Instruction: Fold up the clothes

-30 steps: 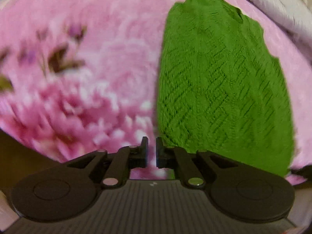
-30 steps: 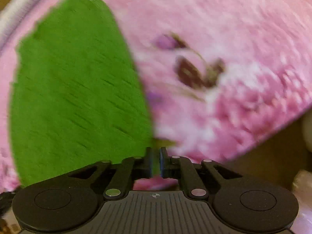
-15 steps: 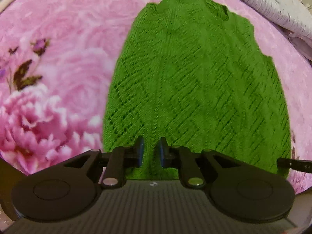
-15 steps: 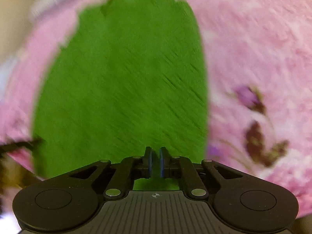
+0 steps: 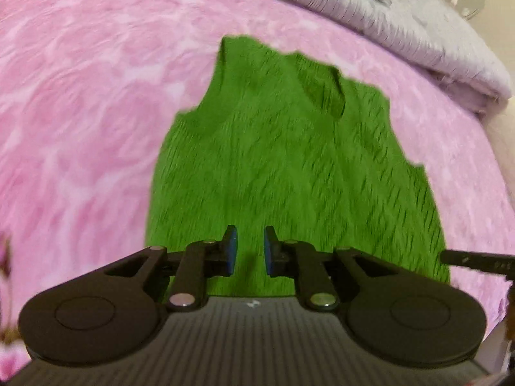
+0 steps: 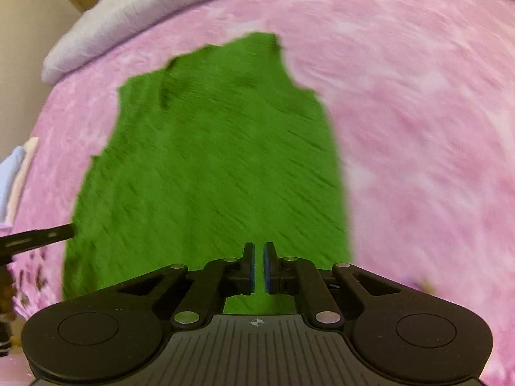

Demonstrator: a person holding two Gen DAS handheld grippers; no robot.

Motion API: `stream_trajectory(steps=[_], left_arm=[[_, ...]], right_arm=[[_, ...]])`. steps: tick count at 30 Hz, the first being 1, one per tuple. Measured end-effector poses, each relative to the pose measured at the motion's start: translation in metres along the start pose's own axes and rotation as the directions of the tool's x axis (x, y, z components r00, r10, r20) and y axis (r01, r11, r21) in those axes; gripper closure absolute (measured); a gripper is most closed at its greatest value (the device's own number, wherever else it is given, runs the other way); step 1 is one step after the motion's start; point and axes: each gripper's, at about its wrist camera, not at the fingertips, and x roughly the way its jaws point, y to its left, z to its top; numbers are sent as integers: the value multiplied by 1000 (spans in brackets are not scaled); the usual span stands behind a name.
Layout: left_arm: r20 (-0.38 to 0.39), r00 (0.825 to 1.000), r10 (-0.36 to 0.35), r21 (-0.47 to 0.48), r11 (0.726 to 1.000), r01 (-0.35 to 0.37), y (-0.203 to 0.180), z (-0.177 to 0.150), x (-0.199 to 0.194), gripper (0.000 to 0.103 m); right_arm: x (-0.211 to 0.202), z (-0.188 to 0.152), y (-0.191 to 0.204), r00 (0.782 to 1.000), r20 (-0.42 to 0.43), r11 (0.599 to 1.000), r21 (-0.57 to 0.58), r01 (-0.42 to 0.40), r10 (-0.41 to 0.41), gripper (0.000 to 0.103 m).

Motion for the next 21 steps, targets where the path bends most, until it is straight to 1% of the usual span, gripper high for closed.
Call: stream_trajectory(steps=[3, 6, 7, 9, 10, 13, 15, 17, 18, 19, 21], left_arm=[[14, 1000, -13, 30, 999, 13, 8, 23, 25, 91], [-25, 999, -21, 66, 998, 22, 10, 44, 66, 91], [-39, 999, -23, 78, 997, 26, 11, 51, 80, 91], [-32, 999, -36, 66, 997, 38, 10, 63, 84, 91], [-27, 999, -43, 59, 997, 45, 9, 69, 85, 91], [-13, 998, -64, 38, 997, 65, 7, 87, 88, 91], [-4, 997, -78, 25, 997, 78, 6, 99, 90, 91], [6, 996, -91, 11, 996, 91, 5, 111, 92, 91], [11, 995, -98, 4, 995, 98, 4, 116, 93, 91], [5, 995, -101, 0, 995, 101, 2, 118, 94, 91], [-18, 991, -129, 5, 992, 129, -7, 119, 95, 91]], right_arm=[[33, 22, 23, 998, 21, 998, -41, -52, 53, 97], [71, 42, 42, 996, 44, 994, -88, -68, 72, 97], [88, 49, 44, 998, 39, 994, -98, -51, 55, 97], [117, 66, 39, 999, 24, 996, -83, 25, -23, 97], [119, 75, 30, 999, 34, 998, -50, 42, -41, 97], [104, 100, 2, 994, 104, 998, 61, 14, -20, 97], [92, 114, -19, 992, 126, 997, 78, 18, -28, 96], [86, 126, -38, 991, 128, 997, 69, 21, -30, 96], [88, 131, -44, 992, 121, 999, 45, 27, -32, 96], [89, 134, -49, 994, 108, 999, 14, 29, -31, 96], [92, 139, -57, 996, 87, 999, -40, 6, -2, 96]])
